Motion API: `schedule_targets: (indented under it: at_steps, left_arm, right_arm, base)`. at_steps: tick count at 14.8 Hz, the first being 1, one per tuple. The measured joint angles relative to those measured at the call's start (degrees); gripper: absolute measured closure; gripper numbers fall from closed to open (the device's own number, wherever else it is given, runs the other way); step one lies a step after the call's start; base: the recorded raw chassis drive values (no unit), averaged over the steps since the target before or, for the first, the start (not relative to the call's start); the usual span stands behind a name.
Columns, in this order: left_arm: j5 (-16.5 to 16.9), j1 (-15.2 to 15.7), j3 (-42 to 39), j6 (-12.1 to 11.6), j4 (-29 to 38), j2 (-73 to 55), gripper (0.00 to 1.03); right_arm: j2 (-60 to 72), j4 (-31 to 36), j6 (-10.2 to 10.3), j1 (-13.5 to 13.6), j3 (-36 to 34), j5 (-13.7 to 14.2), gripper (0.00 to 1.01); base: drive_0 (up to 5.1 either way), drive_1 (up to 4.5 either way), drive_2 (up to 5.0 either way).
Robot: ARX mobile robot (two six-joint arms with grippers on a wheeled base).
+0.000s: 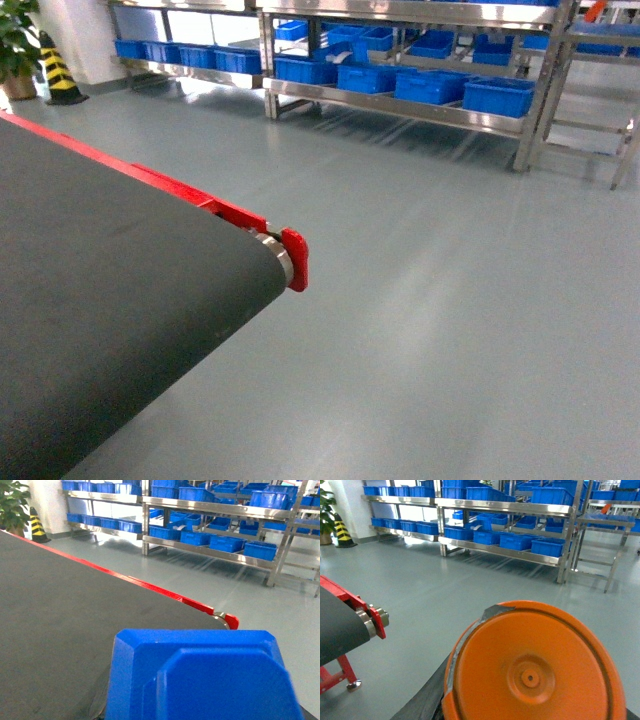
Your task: Sort blue parts and orange caps into right shelf containers
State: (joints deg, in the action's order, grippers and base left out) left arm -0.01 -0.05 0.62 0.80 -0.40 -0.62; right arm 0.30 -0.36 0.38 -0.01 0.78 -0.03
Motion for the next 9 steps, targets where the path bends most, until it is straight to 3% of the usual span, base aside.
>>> schedule_targets:
  at_steps: [9]
  left_arm:
    - [0.0, 0.0, 0.0, 0.0, 0.0, 0.0, 0.59]
  right_arm:
    - [0.0, 0.0, 0.0, 0.0, 0.0, 0.0, 0.57]
  base:
    - [-1.5, -1.49, -1.5]
